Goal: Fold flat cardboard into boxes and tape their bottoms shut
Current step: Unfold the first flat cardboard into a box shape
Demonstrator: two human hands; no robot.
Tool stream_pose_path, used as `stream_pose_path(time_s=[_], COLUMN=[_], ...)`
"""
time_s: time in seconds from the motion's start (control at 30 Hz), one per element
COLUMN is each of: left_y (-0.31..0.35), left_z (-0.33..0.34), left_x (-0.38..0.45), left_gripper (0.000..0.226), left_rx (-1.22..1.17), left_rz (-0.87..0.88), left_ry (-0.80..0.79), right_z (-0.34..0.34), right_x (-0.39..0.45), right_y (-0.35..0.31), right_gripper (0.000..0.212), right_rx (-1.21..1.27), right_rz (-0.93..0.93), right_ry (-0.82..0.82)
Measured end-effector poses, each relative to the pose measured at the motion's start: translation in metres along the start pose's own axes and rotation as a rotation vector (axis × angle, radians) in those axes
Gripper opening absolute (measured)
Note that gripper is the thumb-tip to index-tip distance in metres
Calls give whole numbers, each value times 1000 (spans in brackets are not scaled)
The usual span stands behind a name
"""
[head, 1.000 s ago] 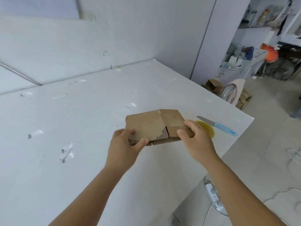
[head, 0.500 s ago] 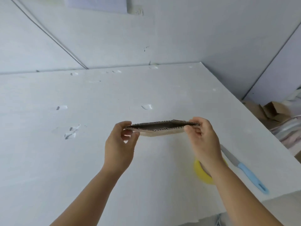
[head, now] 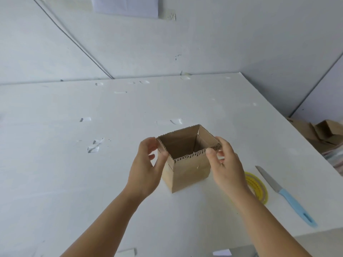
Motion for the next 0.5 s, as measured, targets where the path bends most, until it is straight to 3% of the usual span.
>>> stream_pose_path(time_s=[0.17, 0.5], left_y=[5, 5], left_z=[11, -7], left_x=[-2, -1], left_gripper=[74, 62], left_rx=[14, 101], left_rz=[88, 213], left_ry=[-172, 20], right_z=[-1, -9], right_x=[-14, -25], right_y=[-3, -13], right_gripper=[50, 40], right_rx=[-49, -24], right_rz=[-58, -205], right_ry=[0, 97])
Point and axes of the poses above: each hand's wrist, its own x-axis towards the middle knuckle, its own z-axis out of the palm, y = z × x, the point moved 9 cm from there along x, towards the middle knuckle, and after that the axes turned 7 degrees about z, right-handed, at the moved point
